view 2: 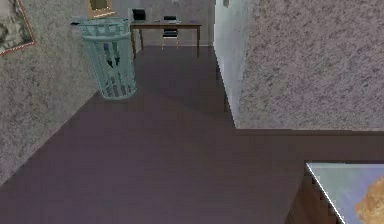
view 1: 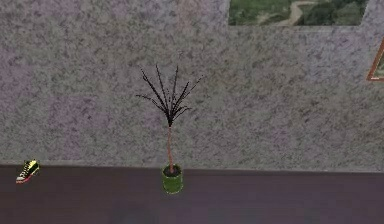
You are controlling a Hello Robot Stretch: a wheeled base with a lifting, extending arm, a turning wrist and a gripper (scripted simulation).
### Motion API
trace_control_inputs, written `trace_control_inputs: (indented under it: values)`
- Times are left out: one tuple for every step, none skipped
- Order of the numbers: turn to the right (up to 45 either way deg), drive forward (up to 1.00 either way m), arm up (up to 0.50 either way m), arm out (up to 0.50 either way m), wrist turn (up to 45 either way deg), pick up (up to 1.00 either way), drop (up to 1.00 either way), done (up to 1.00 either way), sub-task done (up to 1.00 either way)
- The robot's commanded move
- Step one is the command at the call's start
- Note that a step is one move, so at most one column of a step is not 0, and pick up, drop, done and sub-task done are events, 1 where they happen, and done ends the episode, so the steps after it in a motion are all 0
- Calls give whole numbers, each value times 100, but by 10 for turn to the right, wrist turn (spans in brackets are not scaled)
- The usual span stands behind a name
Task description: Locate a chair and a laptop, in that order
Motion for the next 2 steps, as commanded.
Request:
trace_control_inputs:
  values:
    - [-450, 0, 0, 0, 0, 0, 0, 0, 0]
    - [-420, 0, 0, 0, 0, 0, 0, 0, 0]
